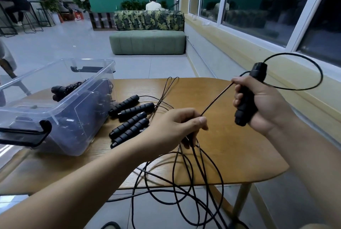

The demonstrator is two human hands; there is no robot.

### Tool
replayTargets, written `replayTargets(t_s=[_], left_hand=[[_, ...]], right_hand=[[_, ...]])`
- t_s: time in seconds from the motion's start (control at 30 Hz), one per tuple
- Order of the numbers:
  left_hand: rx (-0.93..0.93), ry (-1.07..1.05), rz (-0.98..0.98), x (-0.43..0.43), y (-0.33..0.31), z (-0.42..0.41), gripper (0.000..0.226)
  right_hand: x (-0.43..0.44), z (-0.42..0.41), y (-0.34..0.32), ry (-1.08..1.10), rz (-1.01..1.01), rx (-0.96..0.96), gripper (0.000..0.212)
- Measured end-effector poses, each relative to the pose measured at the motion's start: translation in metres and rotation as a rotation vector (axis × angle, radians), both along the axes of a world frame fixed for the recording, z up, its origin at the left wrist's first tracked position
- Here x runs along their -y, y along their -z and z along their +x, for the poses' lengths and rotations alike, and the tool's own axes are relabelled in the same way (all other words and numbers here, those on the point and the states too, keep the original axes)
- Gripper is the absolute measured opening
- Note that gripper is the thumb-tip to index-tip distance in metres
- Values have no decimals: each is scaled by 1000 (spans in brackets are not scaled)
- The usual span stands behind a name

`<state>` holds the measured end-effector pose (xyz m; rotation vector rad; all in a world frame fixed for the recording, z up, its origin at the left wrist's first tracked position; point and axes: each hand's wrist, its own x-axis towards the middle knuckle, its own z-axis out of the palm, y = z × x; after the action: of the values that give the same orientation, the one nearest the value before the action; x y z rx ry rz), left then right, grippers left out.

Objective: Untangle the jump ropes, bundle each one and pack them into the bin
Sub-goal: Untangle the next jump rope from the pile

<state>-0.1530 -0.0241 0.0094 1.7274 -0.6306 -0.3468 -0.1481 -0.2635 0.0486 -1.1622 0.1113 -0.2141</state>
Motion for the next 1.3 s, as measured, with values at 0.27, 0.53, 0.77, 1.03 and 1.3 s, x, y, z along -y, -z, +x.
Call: replayTargets(t_s=[0.27, 0.53, 0.77, 1.03, 1.3], left_hand=[[41, -69, -31, 0, -3, 4, 25], [35, -67, -61, 4, 3, 4, 21], [-275, 71, -186, 9, -4, -7, 24], [-387, 86, -294, 6, -9, -5, 25], [-268, 14, -243, 2, -10, 0, 27]], right_hand=[[-20, -13, 13, -201, -184, -71, 23], [-43, -21, 20, -387, -265, -61, 16], [-34, -15, 9, -227, -224, 2, 14], [-2, 6, 7, -19, -23, -13, 19], [-30, -14, 16, -384, -314, -160, 35]])
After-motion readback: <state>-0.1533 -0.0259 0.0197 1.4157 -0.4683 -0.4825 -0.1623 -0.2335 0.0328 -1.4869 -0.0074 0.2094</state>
